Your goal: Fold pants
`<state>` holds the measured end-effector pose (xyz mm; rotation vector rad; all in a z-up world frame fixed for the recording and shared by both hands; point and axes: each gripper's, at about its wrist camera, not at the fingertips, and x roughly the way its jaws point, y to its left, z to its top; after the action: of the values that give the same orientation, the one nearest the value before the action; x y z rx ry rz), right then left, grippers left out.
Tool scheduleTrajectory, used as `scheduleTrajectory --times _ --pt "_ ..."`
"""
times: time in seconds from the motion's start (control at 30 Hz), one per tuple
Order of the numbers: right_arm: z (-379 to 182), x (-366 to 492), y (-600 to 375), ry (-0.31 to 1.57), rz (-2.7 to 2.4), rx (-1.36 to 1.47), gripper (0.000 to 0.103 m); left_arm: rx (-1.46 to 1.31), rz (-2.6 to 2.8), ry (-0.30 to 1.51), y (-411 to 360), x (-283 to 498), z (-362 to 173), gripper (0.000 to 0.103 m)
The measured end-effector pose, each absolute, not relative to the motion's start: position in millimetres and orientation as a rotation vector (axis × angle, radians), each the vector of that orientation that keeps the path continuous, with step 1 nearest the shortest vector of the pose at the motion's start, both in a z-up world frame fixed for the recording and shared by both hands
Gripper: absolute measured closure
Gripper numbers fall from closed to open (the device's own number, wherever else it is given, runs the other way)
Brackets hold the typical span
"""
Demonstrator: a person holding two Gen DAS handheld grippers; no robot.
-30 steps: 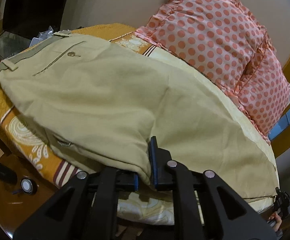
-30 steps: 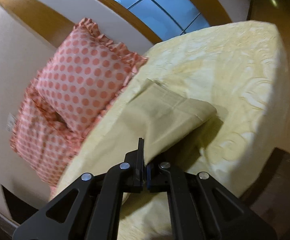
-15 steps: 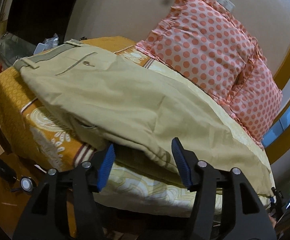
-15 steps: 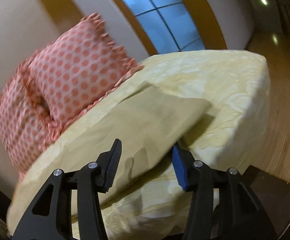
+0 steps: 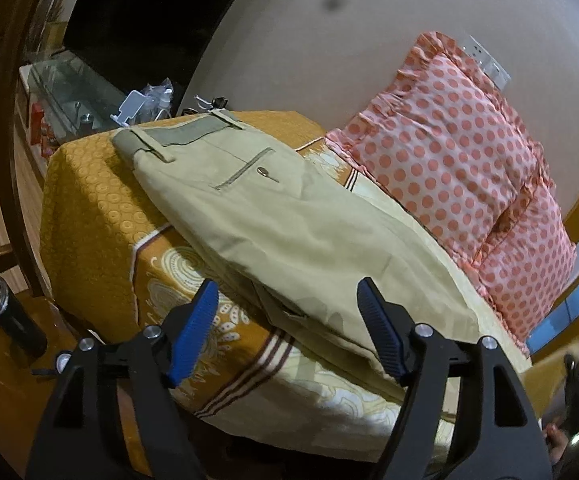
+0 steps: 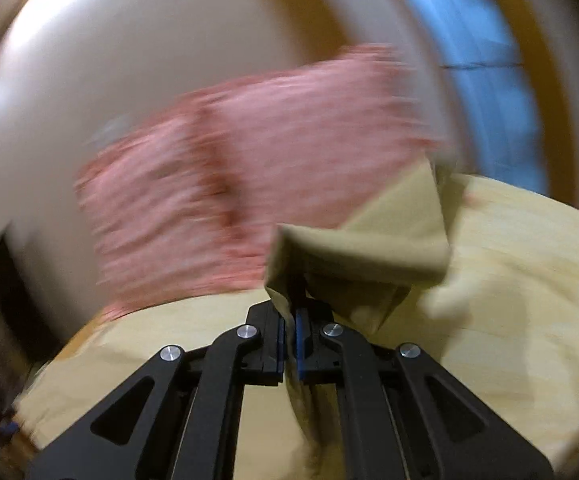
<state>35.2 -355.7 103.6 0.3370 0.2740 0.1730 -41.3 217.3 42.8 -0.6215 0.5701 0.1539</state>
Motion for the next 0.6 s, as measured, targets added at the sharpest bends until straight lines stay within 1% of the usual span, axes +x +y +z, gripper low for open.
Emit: scheduleTrajectory --times 0.1,0.13,0.17,0.2,0.23,0.27,0.3,0.33,0.37,0.43,0.53,0.6 --pt "102.4 47.0 -253.6 0.363 0.43 0.204 0.099 -0.621 0.159 0.559 219.7 -40.6 42.5 0.026" --pt "95.0 49.6 -221.4 0.422 0.502 0.147 0.098 -0.62 0.16 0.558 220.4 -40.4 42.1 0.025" --pt "79.5 51.8 -179.3 0.524 0.586 0.048 0.098 -0.621 0.157 0.559 221.6 -39.2 41.5 0.024" --pt "67.9 50.5 -155.6 0.591 0.634 -0.017 0.091 -0.623 0.157 0.559 221.3 -39.8 41.5 0.023" --pt "54.9 47.7 -133.0 0.664 0.675 -0.088 0.078 -0.627 0.154 0.559 222.4 -39.2 41.1 0.022" --pt "43.2 39.3 -115.9 0.707 0.701 -0.152 0.069 -0.63 0.148 0.562 223.9 -38.0 40.7 0.021" --pt "40.1 31.8 -111.1 0.698 0.71 -0.173 0.047 -0.632 0.145 0.561 225.8 -37.1 40.4 0.021" --pt "40.6 20.9 -110.6 0.657 0.718 -0.182 0.032 -0.631 0.146 0.556 227.7 -36.1 41.0 0.021" --pt "42.8 16.5 -113.0 0.635 0.722 -0.17 0.028 -0.629 0.149 0.551 229.3 -35.4 41.5 0.021" --pt "45.9 18.8 -126.8 0.635 0.731 -0.081 0.025 -0.624 0.161 0.543 232.7 -32.3 43.1 0.02" --pt "37.8 36.4 -131.7 0.712 0.695 -0.016 0.024 -0.609 0.192 0.568 239.1 -22.7 41.9 0.02" --pt "31.7 37.0 -141.0 0.728 0.688 0.04 0.024 -0.614 0.222 0.603 246.6 -12.9 37.7 0.02"
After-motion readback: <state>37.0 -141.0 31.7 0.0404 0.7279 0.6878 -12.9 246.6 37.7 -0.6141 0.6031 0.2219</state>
